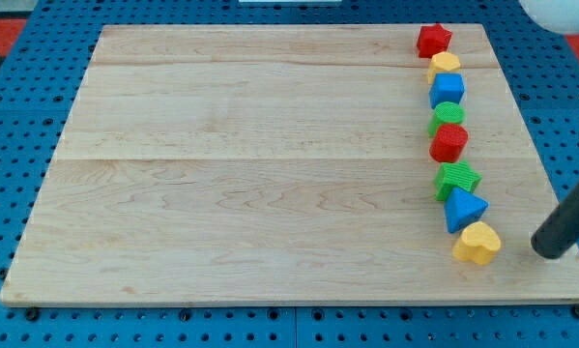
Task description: Push yellow heart slightly left
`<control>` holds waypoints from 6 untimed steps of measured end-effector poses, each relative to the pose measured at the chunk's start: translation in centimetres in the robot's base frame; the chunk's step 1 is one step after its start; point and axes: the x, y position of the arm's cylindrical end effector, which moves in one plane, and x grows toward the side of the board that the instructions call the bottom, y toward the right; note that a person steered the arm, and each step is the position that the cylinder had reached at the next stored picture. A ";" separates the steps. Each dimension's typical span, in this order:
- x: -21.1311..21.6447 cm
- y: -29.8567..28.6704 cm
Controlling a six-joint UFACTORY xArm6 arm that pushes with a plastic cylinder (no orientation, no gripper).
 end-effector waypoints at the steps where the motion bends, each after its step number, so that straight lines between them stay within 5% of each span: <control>1: -1.5 -2.9; 2: -3.9 -6.7; 4: -0.9 -1.5; 6: 0.8 -9.6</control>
